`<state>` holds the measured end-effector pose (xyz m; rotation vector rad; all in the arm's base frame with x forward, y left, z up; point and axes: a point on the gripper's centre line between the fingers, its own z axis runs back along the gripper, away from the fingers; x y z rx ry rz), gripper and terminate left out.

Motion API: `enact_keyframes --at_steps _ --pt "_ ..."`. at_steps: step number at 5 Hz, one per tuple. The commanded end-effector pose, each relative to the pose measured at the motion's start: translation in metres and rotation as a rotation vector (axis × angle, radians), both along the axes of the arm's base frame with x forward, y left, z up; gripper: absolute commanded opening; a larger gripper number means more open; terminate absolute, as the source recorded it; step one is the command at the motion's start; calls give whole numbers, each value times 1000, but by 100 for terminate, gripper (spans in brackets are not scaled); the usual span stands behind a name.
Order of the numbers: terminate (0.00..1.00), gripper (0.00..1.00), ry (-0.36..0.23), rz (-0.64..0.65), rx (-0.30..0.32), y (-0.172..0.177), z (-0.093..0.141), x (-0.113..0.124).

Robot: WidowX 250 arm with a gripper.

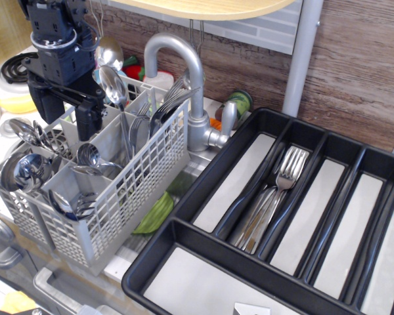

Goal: Put fork from basket to tray

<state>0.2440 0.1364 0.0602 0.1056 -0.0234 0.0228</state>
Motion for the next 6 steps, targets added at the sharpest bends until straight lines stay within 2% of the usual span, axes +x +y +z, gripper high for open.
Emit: enact_keyframes --at_steps 1,2,3,5,6 --pt "0 100 0 0 0 0 0 0" --pt "0 100 49 20 44 -16 -7 4" --pt "0 100 60 10 67 -19 -8 6" --pt "0 100 47 -11 100 -10 -11 9" --pt "0 100 33 -8 140 6 -15 5"
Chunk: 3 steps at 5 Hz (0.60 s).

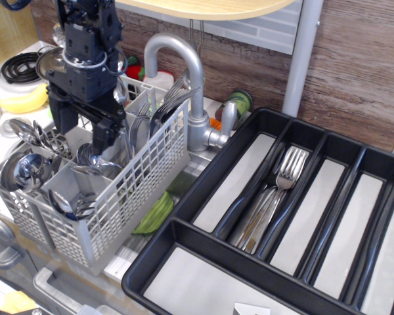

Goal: Put fork from basket to tray

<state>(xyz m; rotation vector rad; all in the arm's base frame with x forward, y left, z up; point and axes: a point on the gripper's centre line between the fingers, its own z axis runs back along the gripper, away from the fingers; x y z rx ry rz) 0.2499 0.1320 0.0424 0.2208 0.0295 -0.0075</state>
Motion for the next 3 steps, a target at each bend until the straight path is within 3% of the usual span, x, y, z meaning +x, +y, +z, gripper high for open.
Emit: enact_keyframes --at_steps 1,2,3 --pt "0 100 -15 10 -13 17 -9 0" --pt "0 100 1 6 -42 21 -21 -4" --pt "0 0 1 32 -51 20 -27 -10"
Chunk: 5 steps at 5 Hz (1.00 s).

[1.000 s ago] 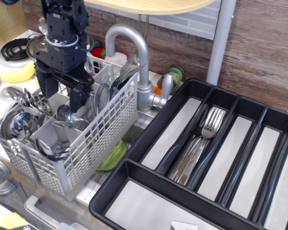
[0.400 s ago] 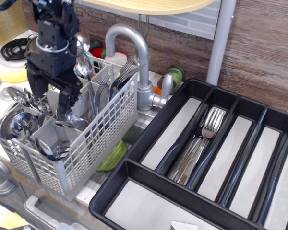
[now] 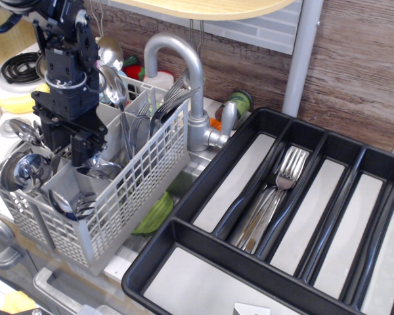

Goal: Put fork from basket to tray

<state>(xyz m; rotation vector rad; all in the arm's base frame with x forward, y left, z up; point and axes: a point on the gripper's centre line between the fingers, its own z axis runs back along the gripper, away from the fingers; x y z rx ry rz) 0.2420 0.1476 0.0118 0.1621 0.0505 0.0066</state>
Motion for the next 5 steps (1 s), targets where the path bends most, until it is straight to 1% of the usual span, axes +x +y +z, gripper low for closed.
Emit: enact_keyframes --at_steps 1,3,4,5 --pt "0 0 2 37 28 2 18 -6" --pt "0 0 30 72 94 -1 47 -14" --pt "0 0 27 89 173 -9 73 -12" --pt "0 0 -5 61 234 -24 102 -4"
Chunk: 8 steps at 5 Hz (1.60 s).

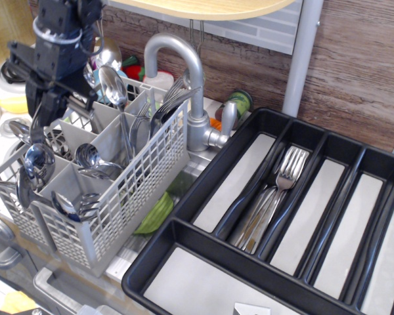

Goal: Put fork from basket to tray

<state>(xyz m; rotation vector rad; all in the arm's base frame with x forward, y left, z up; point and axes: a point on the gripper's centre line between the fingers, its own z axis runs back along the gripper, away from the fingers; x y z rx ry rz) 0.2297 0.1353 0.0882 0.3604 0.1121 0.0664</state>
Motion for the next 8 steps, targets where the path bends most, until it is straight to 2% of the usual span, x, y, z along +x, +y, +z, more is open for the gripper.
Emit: enact_keyframes --at_steps 1,2,3,4,5,6,7,8 --pt "0 0 -97 -91 108 -30 60 19" --pt "0 0 -118 -182 130 -35 81 33" --pt "0 0 -64 -212 55 -41 114 50" --pt "0 0 -36 -232 63 -59 131 58" --pt "0 0 18 -178 -54 -84 145 70" --pt "0 0 22 -188 -137 -100 139 79" --pt "0 0 21 -189 -167 -114 135 83" --pt "0 0 -12 -183 -203 -129 125 83"
